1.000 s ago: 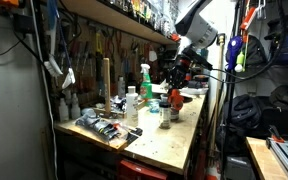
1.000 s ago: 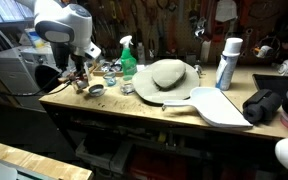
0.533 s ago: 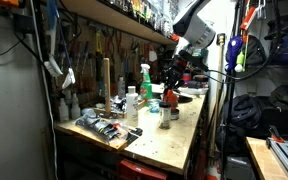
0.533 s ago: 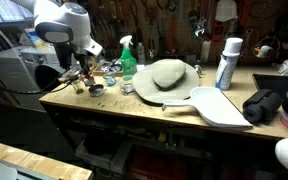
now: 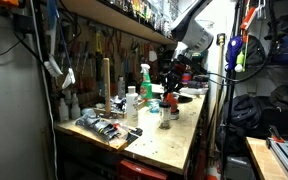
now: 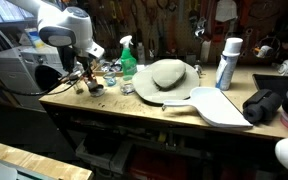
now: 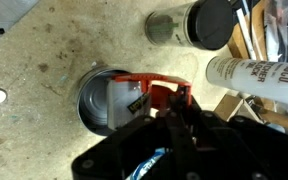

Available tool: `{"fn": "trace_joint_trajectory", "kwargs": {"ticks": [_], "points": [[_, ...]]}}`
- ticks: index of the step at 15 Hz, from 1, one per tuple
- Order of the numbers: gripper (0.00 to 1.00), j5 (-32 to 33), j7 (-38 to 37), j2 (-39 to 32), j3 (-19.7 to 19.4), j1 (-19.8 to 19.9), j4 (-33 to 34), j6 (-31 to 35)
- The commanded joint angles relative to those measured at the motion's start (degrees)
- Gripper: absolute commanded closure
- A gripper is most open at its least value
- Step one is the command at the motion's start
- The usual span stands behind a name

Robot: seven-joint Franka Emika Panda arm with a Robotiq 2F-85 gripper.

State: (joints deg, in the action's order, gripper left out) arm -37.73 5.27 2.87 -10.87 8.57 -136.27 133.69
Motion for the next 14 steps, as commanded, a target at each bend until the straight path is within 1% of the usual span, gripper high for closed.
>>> {"fn": "trace_joint_trajectory", "kwargs": {"ticks": [1,6,7,9,11,14], "points": [[0.97,1.51,-1.08,-0.89,0.29,0.47,0.10,2.26],[0.97,4.66,-3.01,-2.32,0.71,0.30,0.18,4.31],[0.69,5.51,-3.35,-2.44,0.74,0.32,0.19,4.03],[0.55,6.62,-4.06,-2.23,0.79,0.33,0.08,3.74],[0.42,6.39,-3.66,-1.27,0.63,0.50,0.15,2.34],[0.18,5.38,-3.46,0.80,0.22,0.83,0.49,0.54]]}}
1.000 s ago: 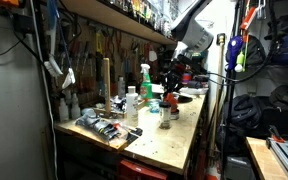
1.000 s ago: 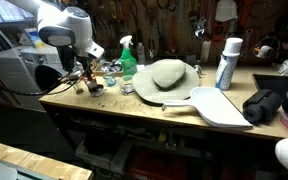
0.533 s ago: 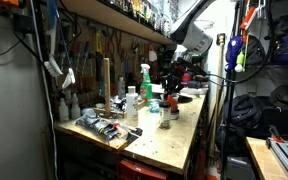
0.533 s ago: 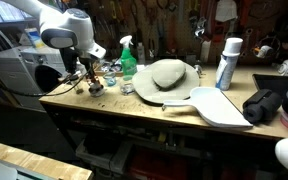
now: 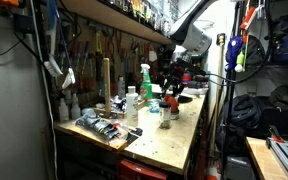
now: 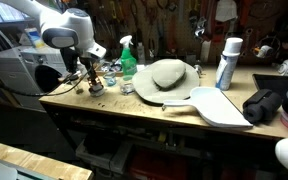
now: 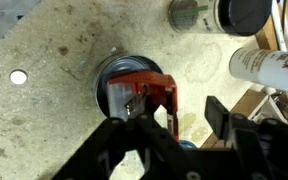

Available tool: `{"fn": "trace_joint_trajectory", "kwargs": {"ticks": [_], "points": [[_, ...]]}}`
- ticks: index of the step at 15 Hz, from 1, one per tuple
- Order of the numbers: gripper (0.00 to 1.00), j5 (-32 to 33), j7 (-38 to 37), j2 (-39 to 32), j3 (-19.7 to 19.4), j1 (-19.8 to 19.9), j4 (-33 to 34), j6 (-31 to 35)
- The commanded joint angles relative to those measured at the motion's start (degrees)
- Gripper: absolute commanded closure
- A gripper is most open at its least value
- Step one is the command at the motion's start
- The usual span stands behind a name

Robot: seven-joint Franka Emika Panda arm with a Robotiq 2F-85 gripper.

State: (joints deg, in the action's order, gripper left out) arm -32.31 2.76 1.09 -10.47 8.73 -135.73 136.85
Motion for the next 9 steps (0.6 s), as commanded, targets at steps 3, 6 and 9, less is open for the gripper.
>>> {"fn": "trace_joint_trajectory", "kwargs": {"ticks": [3,6,9], "points": [[0.00,0.79,-1.30,5.35,-1.23,1.49,0.56,-5.51],[0.00,-1.37,5.48,10.65,-3.91,2.95,-0.10,-9.33],[0.00,-2.82,7.46,9.60,-4.80,2.66,1.59,-9.16]]}}
